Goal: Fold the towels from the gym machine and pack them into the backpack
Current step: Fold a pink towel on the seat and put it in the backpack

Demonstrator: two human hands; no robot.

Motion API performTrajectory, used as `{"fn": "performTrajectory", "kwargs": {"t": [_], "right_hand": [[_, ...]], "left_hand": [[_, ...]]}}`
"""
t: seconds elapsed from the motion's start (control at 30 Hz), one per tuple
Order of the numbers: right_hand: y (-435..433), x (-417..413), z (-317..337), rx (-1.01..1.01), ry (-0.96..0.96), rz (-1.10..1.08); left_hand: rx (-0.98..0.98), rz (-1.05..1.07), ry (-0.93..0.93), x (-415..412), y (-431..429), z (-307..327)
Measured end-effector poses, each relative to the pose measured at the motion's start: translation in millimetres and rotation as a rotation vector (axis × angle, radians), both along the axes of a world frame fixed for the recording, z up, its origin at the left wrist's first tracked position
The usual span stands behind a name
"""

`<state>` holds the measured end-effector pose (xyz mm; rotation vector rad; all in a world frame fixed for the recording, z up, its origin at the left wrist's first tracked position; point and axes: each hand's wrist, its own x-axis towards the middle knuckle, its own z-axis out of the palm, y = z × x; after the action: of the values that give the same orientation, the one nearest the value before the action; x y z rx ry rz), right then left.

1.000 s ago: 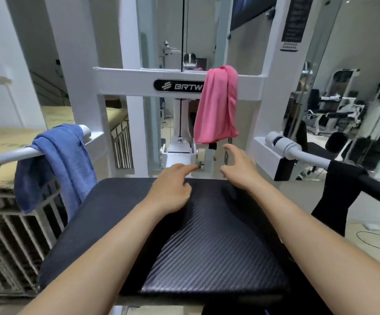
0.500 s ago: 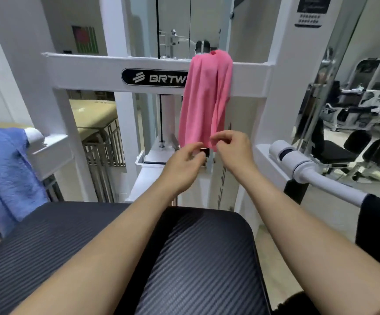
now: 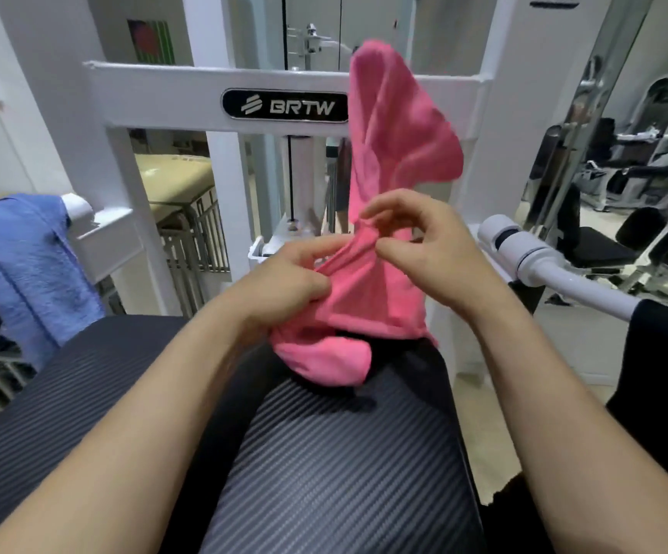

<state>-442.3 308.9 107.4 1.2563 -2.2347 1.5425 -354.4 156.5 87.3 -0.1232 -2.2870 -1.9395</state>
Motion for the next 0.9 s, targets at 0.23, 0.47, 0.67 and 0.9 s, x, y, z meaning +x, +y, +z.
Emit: {"fn": "performTrajectory", "kwargs": {"t": [0.23, 0.47, 0.67, 0.9], "right_hand": [[-19.4, 99.6, 6.6, 0.512, -0.098, 0.461], [-29.9, 183.5, 5.2, 0.588, -0.325, 0.736], [-18.8, 239.5, -1.5, 0.451, -0.687, 1.262], [-23.1, 250.9, -22.4, 0.338, -0.841, 1.185]], "left_hand": [[0.063, -0.365, -0.21, 109.3, -32.6, -6.5], [0.139, -0.345, -0.072, 227.5, -74.5, -11.2], [0.292, -0.177, 0.256, 319.2, -112.4, -7.4], [-0.307, 0.342, -0.141, 325.3, -135.3, -12.6]]}}
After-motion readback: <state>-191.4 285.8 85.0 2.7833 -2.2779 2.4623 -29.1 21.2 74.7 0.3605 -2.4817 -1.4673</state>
